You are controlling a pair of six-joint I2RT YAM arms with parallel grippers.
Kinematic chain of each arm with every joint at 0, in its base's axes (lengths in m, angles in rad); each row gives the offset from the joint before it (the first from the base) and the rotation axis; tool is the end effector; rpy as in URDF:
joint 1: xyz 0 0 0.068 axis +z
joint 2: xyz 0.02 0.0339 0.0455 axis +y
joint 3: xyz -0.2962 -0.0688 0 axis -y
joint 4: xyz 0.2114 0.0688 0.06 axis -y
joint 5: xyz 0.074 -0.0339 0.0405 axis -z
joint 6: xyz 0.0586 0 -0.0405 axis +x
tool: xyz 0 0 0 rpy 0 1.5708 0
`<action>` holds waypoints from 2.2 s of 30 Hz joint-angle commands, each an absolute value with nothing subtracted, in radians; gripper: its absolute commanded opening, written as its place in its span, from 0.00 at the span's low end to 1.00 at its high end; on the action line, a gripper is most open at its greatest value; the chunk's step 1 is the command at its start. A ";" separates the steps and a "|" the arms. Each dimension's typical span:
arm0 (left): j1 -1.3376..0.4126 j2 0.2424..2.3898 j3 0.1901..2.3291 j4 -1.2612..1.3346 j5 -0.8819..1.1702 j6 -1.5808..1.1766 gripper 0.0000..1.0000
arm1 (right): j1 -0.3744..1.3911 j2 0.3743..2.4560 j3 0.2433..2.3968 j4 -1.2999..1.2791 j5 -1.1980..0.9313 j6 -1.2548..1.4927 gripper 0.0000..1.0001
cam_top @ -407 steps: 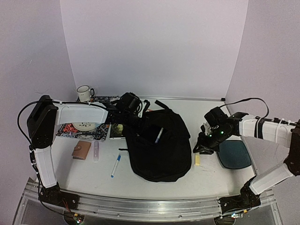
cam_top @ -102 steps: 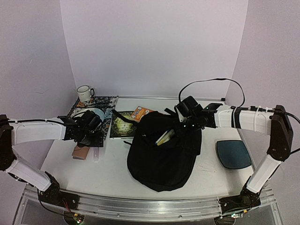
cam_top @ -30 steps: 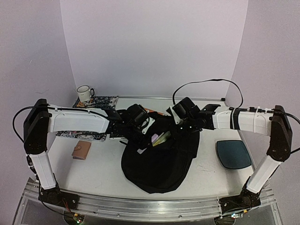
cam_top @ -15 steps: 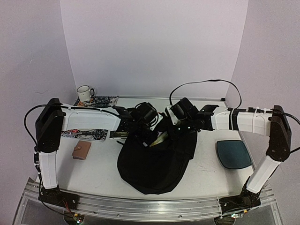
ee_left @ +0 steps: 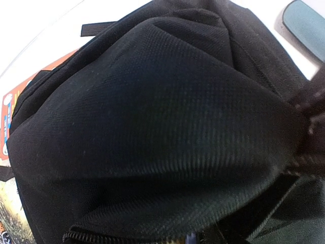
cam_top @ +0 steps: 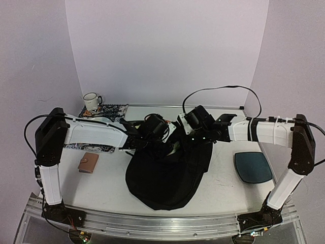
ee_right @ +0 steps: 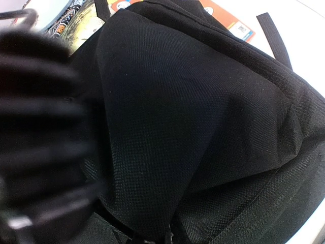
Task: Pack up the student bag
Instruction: Place the pen in the lower front pocket of the bag, then hold the lower front pocket of the student bag.
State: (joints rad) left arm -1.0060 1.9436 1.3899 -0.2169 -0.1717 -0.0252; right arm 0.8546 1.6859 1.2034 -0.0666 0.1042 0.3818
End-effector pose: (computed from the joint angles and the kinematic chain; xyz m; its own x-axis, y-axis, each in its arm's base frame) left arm 0.2406 -0.3610 0.2375 -0.3920 0.5723 -0.7203 0.7570 0.6455 0.1009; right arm 0.2554 0.2841 0.2938 -0.5758 -0.0971 -0.8118 -0.5145 0.8147 0.2674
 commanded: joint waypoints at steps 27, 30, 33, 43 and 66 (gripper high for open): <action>-0.739 1.487 0.903 -0.175 0.000 -0.473 0.70 | 0.873 1.719 1.184 -0.047 0.149 0.356 0.05; -0.715 1.527 0.904 -0.139 0.084 -0.475 0.69 | 0.873 1.721 1.183 -0.046 0.149 0.356 0.05; -0.691 1.578 0.912 -0.110 0.136 -0.472 0.65 | 0.872 1.723 1.182 -0.046 0.146 0.354 0.06; -0.666 1.664 0.886 -0.037 0.292 -0.490 0.45 | 0.873 1.709 1.179 -0.044 0.143 0.351 0.06; -0.667 1.519 0.877 0.074 0.487 -0.554 0.00 | 0.876 1.546 1.243 -0.112 0.022 0.307 0.57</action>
State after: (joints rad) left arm -0.6647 1.5850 0.8627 0.0097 0.4272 -0.5364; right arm 0.8692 1.5655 1.1822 -0.0751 0.0926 0.3254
